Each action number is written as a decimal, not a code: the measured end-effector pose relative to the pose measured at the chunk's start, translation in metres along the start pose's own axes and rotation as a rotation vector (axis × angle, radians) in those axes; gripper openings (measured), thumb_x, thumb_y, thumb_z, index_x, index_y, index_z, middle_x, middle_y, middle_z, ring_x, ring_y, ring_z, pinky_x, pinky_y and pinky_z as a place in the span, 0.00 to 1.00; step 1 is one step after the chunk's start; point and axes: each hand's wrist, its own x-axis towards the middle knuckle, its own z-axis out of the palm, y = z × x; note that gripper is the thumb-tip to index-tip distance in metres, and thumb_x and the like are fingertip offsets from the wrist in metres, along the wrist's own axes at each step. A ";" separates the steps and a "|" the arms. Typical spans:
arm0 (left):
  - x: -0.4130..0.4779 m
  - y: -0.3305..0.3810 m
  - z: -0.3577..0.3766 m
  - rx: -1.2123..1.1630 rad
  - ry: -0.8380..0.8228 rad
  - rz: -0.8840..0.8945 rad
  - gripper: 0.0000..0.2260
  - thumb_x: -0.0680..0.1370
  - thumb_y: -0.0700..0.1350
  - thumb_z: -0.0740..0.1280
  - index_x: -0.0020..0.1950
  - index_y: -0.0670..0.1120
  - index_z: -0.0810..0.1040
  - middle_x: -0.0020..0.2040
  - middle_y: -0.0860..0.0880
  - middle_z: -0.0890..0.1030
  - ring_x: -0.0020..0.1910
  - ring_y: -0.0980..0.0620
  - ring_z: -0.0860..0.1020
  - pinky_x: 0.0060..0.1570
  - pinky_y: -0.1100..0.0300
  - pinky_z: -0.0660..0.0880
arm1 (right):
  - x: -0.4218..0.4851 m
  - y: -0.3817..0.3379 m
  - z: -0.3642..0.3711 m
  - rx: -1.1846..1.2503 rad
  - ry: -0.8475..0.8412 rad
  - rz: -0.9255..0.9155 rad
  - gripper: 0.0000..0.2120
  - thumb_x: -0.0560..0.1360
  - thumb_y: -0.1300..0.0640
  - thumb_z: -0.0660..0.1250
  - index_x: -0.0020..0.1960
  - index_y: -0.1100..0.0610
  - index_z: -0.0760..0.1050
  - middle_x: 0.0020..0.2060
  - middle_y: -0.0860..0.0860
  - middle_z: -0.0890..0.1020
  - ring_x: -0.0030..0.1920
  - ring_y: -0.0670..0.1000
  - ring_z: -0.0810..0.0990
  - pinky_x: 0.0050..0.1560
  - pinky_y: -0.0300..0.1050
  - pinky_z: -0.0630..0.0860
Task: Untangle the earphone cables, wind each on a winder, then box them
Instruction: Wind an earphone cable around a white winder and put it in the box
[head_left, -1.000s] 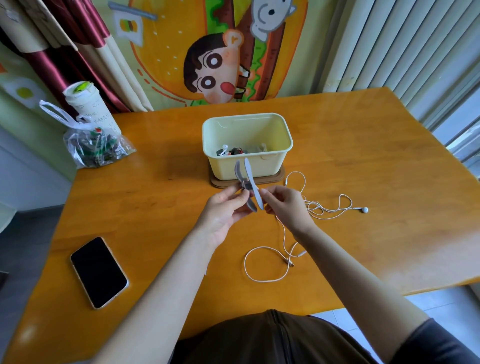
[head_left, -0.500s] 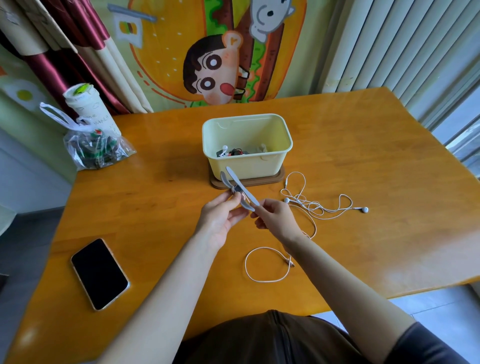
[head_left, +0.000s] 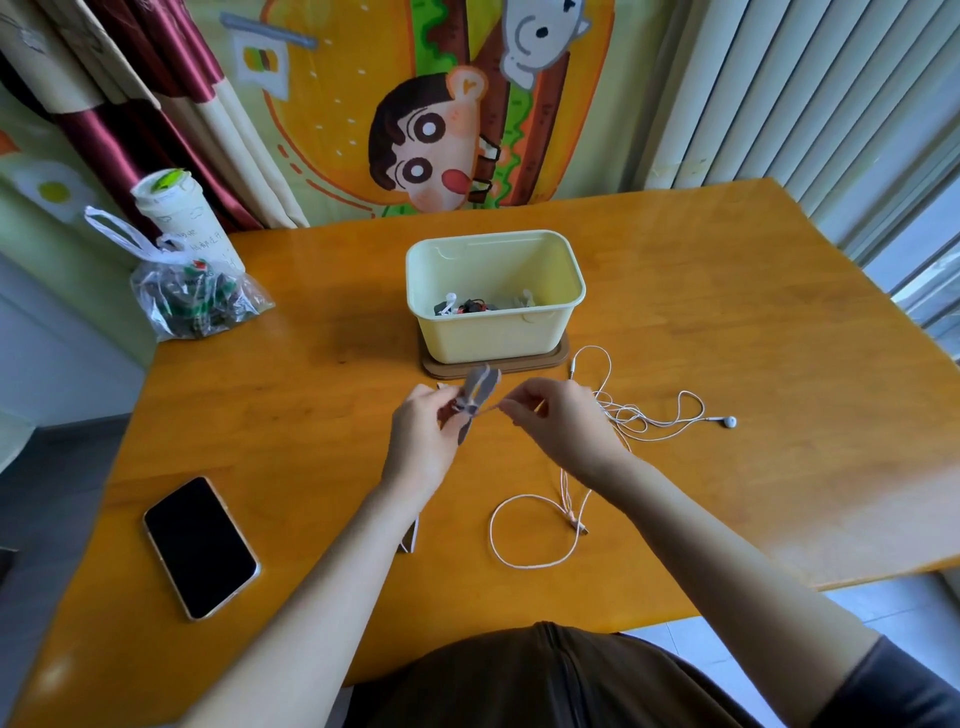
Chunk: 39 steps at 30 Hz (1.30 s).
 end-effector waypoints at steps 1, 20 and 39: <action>-0.001 0.001 0.001 0.003 -0.050 0.028 0.10 0.75 0.35 0.69 0.55 0.43 0.82 0.45 0.46 0.76 0.45 0.49 0.75 0.39 0.68 0.63 | 0.003 0.003 -0.004 -0.034 0.014 -0.012 0.07 0.76 0.53 0.66 0.46 0.55 0.80 0.36 0.44 0.78 0.35 0.42 0.74 0.37 0.36 0.72; -0.002 0.040 -0.005 -1.096 -0.238 -0.317 0.10 0.77 0.33 0.65 0.52 0.45 0.81 0.48 0.50 0.84 0.53 0.52 0.81 0.60 0.56 0.75 | 0.001 0.019 -0.002 0.584 0.052 0.346 0.12 0.77 0.54 0.65 0.39 0.61 0.78 0.28 0.48 0.76 0.26 0.43 0.68 0.28 0.32 0.68; -0.001 0.004 -0.006 -0.040 0.082 0.009 0.11 0.73 0.35 0.72 0.53 0.42 0.83 0.43 0.47 0.78 0.43 0.50 0.78 0.41 0.63 0.69 | -0.004 -0.014 -0.008 0.181 -0.137 0.059 0.09 0.78 0.55 0.63 0.46 0.57 0.80 0.30 0.42 0.75 0.29 0.41 0.71 0.30 0.29 0.66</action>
